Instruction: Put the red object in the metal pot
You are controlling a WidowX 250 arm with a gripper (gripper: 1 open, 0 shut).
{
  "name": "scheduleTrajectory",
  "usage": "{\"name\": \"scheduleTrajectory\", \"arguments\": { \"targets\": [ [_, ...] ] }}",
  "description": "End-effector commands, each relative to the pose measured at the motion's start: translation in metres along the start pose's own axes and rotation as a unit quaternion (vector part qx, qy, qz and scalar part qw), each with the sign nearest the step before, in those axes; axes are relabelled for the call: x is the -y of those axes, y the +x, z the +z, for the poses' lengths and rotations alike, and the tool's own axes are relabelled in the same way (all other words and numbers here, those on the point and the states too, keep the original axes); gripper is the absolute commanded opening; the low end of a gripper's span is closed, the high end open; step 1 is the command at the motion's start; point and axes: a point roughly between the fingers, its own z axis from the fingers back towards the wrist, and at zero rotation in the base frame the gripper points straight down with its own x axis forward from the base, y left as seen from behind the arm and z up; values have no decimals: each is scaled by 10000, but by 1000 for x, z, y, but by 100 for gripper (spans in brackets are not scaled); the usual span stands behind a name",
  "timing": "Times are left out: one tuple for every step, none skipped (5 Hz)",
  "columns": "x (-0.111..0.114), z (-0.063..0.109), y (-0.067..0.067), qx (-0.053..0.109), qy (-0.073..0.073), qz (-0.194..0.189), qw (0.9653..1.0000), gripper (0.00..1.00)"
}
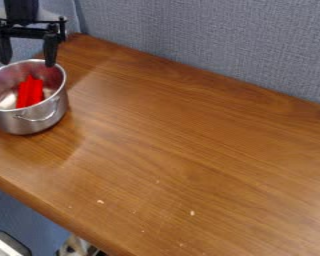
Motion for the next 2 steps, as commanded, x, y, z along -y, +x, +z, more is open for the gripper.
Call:
{"name": "scheduleTrajectory", "arguments": {
  "targets": [
    [4,3,14,171,67,-155,9997,100],
    [9,-8,19,71,122,-307,9994,100]
  ]
}}
